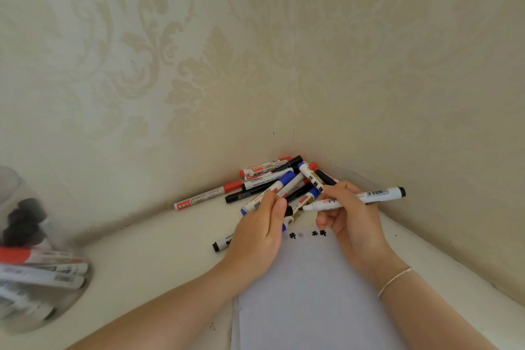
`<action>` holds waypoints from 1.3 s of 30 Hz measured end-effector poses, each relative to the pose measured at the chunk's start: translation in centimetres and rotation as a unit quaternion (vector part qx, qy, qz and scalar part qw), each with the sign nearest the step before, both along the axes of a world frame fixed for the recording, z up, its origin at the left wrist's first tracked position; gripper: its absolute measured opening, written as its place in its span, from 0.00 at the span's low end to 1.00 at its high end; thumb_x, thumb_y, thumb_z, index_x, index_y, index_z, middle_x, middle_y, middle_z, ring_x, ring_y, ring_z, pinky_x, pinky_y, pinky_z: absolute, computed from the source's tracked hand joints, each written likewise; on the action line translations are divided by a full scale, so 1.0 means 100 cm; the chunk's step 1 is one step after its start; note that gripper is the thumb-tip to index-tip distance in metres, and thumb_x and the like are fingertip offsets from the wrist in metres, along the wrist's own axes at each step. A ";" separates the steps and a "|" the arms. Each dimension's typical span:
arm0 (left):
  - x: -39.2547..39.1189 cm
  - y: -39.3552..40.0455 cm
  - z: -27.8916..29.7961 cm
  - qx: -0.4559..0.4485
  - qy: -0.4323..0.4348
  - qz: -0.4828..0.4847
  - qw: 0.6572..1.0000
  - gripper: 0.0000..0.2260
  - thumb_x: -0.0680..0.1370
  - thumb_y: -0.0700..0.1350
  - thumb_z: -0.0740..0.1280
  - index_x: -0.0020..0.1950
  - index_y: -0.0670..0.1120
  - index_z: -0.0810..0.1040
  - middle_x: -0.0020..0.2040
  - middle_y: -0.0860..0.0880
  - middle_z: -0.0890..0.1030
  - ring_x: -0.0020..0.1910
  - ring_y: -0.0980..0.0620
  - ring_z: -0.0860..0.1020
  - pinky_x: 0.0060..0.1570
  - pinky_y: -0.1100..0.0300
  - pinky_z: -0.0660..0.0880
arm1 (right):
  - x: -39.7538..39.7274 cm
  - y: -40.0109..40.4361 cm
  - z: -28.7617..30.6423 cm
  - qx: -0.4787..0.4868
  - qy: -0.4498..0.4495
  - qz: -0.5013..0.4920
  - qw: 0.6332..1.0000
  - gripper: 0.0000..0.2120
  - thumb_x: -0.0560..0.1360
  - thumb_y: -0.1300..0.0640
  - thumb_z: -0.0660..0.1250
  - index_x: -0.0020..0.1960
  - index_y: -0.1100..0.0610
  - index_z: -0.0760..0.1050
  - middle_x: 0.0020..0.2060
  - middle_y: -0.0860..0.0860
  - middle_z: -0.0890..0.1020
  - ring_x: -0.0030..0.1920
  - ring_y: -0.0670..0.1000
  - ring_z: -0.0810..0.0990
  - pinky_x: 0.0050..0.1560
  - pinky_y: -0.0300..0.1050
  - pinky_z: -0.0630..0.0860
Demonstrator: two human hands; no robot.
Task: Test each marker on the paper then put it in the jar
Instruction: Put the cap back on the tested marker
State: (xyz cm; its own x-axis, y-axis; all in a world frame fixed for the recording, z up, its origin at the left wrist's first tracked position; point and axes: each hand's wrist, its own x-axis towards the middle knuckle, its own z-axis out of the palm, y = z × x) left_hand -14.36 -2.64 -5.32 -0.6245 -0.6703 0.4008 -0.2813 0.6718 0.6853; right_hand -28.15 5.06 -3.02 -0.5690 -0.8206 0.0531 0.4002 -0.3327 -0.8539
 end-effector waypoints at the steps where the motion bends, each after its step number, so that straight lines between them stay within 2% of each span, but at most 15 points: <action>1: 0.000 0.000 -0.001 -0.008 -0.006 -0.002 1.000 0.14 0.77 0.59 0.45 0.41 0.55 0.64 0.29 0.53 0.69 0.30 0.50 0.70 0.32 0.56 0.66 | 0.001 0.000 0.000 0.003 0.009 0.005 1.000 0.10 0.76 0.67 0.62 0.36 0.62 0.69 0.27 0.58 0.76 0.20 0.52 0.71 0.24 0.41 0.71; 6: -0.001 -0.001 -0.004 -0.049 -0.025 -0.010 0.998 0.17 0.81 0.61 0.43 0.39 0.57 0.63 0.30 0.53 0.71 0.33 0.52 0.73 0.34 0.57 0.69 | 0.004 -0.002 -0.001 0.038 0.051 0.007 0.998 0.10 0.75 0.67 0.65 0.35 0.63 0.70 0.30 0.61 0.79 0.21 0.52 0.73 0.24 0.42 0.72; 9: -0.001 -0.003 -0.007 -0.059 -0.024 -0.010 0.998 0.17 0.77 0.63 0.41 0.39 0.58 0.63 0.31 0.52 0.73 0.35 0.50 0.73 0.34 0.56 0.70 | 0.007 -0.002 -0.003 0.052 0.091 0.023 0.994 0.10 0.74 0.66 0.67 0.35 0.63 0.72 0.31 0.61 0.80 0.23 0.52 0.74 0.26 0.43 0.73; 13: -0.002 -0.003 -0.008 -0.049 -0.005 -0.003 0.999 0.16 0.81 0.60 0.45 0.38 0.58 0.65 0.31 0.54 0.73 0.36 0.52 0.74 0.36 0.55 0.71 | 0.007 0.000 -0.004 0.045 0.084 0.077 0.992 0.08 0.70 0.62 0.71 0.37 0.64 0.74 0.33 0.62 0.80 0.27 0.53 0.77 0.31 0.45 0.76; 16: -0.001 -0.002 -0.006 -0.088 0.027 -0.015 0.996 0.13 0.80 0.59 0.49 0.38 0.60 0.66 0.29 0.55 0.72 0.32 0.53 0.73 0.31 0.59 0.69 | 0.006 0.003 0.002 0.021 0.035 0.125 0.991 0.11 0.72 0.58 0.68 0.40 0.67 0.75 0.34 0.62 0.79 0.28 0.55 0.77 0.32 0.47 0.76; 19: 0.002 0.003 -0.001 -0.103 0.072 -0.022 0.992 0.12 0.81 0.55 0.52 0.39 0.61 0.68 0.28 0.58 0.69 0.27 0.56 0.70 0.28 0.65 0.65 | 0.018 -0.002 0.010 0.031 0.036 0.074 0.996 0.14 0.77 0.61 0.63 0.35 0.66 0.74 0.29 0.62 0.77 0.23 0.54 0.73 0.26 0.44 0.72; 22: 0.005 0.005 0.005 -0.035 0.141 0.018 0.989 0.20 0.81 0.55 0.54 0.32 0.49 0.72 0.25 0.54 0.70 0.25 0.57 0.68 0.29 0.66 0.64 | 0.042 -0.011 0.017 0.035 0.043 0.005 0.998 0.13 0.78 0.65 0.59 0.34 0.63 0.70 0.26 0.60 0.76 0.20 0.54 0.70 0.23 0.43 0.70; 24: 0.005 0.004 0.016 0.026 0.163 0.058 0.985 0.24 0.80 0.55 0.57 0.27 0.45 0.72 0.23 0.46 0.72 0.23 0.56 0.67 0.28 0.60 0.65 | 0.056 -0.016 0.022 0.032 0.033 -0.024 0.999 0.12 0.77 0.67 0.58 0.35 0.62 0.69 0.25 0.59 0.76 0.19 0.53 0.70 0.23 0.43 0.69; 26: 0.007 0.003 0.031 0.080 0.185 0.087 0.976 0.25 0.80 0.53 0.58 0.24 0.44 0.69 0.23 0.42 0.72 0.23 0.49 0.68 0.30 0.54 0.68 | 0.069 -0.021 0.031 0.027 0.035 -0.045 0.998 0.12 0.77 0.67 0.58 0.35 0.62 0.69 0.23 0.58 0.75 0.18 0.52 0.69 0.20 0.40 0.67; 28: 0.008 0.003 0.046 0.124 0.213 0.098 0.964 0.26 0.81 0.49 0.59 0.23 0.43 0.66 0.21 0.43 0.71 0.23 0.47 0.68 0.29 0.56 0.68 | 0.077 -0.025 0.044 0.020 0.047 -0.057 0.997 0.11 0.76 0.68 0.58 0.35 0.62 0.68 0.20 0.56 0.73 0.17 0.50 0.68 0.18 0.37 0.64; 30: 0.009 0.002 0.057 0.147 0.226 0.110 0.957 0.27 0.81 0.47 0.59 0.21 0.45 0.65 0.20 0.48 0.69 0.22 0.52 0.66 0.28 0.61 0.66 | 0.082 -0.030 0.056 0.014 0.065 -0.068 0.995 0.10 0.74 0.68 0.58 0.35 0.62 0.68 0.18 0.54 0.71 0.16 0.49 0.66 0.18 0.35 0.62; 33: 0.012 0.003 0.069 0.183 0.234 0.108 0.949 0.31 0.82 0.46 0.58 0.16 0.48 0.64 0.17 0.52 0.67 0.19 0.56 0.64 0.26 0.64 0.63 | 0.088 -0.035 0.066 0.008 0.088 -0.070 0.994 0.07 0.73 0.68 0.59 0.36 0.67 0.71 0.20 0.57 0.71 0.17 0.49 0.67 0.19 0.36 0.64; 36: 0.031 -0.005 0.085 0.184 0.225 0.095 0.952 0.28 0.81 0.50 0.58 0.19 0.48 0.67 0.20 0.49 0.70 0.23 0.52 0.69 0.31 0.59 0.67 | 0.095 -0.039 0.076 0.005 0.102 -0.026 0.994 0.09 0.75 0.65 0.63 0.37 0.65 0.71 0.22 0.57 0.75 0.19 0.50 0.70 0.20 0.38 0.67; 39: 0.062 -0.018 0.111 0.141 0.189 0.096 0.967 0.18 0.79 0.48 0.62 0.30 0.46 0.70 0.23 0.52 0.70 0.26 0.50 0.70 0.31 0.57 0.66 | 0.101 -0.053 0.093 0.003 0.059 0.059 0.997 0.09 0.76 0.61 0.66 0.38 0.62 0.73 0.27 0.55 0.78 0.24 0.49 0.73 0.25 0.40 0.72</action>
State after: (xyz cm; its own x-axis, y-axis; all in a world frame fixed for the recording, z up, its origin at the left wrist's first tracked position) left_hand -8.14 -4.45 5.76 -0.3235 -0.8752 0.3596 -0.0760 0.4029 0.9121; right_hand -18.05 -0.21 6.29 -0.4587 -0.8819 0.1091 0.3332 -0.2845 -0.8989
